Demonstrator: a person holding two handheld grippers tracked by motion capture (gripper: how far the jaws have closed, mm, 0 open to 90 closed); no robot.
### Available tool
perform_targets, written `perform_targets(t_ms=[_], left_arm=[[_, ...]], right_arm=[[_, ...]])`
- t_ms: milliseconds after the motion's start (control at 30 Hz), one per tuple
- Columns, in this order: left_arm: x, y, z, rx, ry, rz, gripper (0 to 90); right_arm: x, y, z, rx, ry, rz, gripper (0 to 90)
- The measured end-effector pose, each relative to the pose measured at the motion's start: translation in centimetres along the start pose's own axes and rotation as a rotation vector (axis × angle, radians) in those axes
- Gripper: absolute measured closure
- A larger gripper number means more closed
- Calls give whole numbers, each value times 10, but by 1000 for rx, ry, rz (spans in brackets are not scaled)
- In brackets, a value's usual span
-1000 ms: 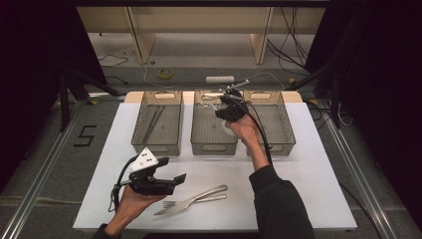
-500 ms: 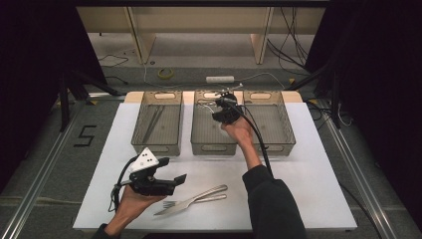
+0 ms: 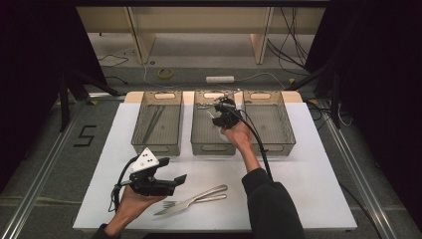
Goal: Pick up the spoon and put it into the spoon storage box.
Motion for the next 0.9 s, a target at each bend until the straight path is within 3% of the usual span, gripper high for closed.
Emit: perform_targets(t_ms=[433, 600, 900], left_arm=[[0, 0, 0, 3, 2, -1, 167], [1, -1, 0, 3, 3, -3, 167], [2, -1, -1, 2, 11, -7, 167]], right_arm=[[4, 0, -8, 3, 31, 2, 846], [4, 2, -7, 3, 38, 27, 701], [-20, 5, -1, -8, -28, 73, 407]])
Point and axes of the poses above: each handheld gripper's, and its own axes: x roughly forward along the jaws, z roughly out of its top, y roughly to its left, the point moved 6 cm from there along x, roughly forward along the jaws, and after that the axes turned 7 degrees about z, right-handed, at the moved point
